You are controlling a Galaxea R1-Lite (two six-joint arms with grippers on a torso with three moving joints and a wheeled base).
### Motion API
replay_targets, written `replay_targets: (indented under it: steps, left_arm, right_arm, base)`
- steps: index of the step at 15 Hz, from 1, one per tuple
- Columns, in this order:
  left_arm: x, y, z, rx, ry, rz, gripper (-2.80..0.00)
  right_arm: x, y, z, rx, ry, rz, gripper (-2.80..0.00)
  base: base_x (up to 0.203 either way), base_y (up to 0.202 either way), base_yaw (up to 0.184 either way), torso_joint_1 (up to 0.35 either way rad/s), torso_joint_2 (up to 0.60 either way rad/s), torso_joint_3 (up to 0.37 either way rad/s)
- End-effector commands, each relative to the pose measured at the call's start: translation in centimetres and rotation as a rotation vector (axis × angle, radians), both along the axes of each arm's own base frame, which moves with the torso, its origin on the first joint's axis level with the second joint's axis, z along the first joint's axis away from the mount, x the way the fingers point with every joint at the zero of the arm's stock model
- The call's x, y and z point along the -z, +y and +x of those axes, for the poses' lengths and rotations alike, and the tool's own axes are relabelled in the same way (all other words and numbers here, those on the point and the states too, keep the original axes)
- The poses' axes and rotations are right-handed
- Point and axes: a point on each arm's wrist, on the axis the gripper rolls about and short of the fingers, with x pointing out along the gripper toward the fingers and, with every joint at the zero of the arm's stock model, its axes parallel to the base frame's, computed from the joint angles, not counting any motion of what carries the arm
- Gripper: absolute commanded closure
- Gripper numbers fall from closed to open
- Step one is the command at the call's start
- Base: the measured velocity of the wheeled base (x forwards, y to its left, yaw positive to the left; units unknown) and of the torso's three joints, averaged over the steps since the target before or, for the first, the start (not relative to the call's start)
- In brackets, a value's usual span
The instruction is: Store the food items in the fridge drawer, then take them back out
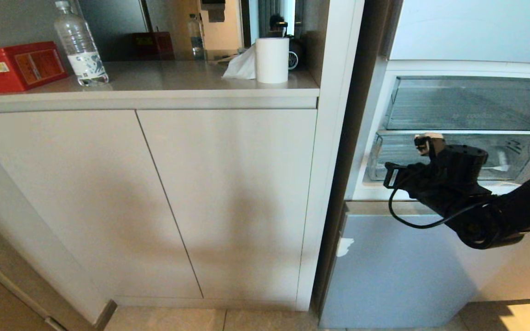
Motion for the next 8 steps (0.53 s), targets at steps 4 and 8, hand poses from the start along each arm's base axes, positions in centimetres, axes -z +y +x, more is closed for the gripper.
replay_targets:
  steps: [4, 8]
  left_arm:
    - [0.0, 0.0, 0.0, 0.000, -0.001, 0.001, 0.00]
    - [0.0, 0.0, 0.0, 0.000, -0.001, 0.000, 0.00]
  right_arm:
    - [0.2, 0.0, -0.2, 0.001, 0.006, 0.014, 0.00]
    - [0.3, -0.6, 0.6, 0.026, -0.077, 0.031, 0.00]
  base:
    - [0.000, 0.000, 0.000, 0.000, 0.00, 0.000]
    - [0.000, 0.000, 0.000, 0.000, 0.00, 0.000]
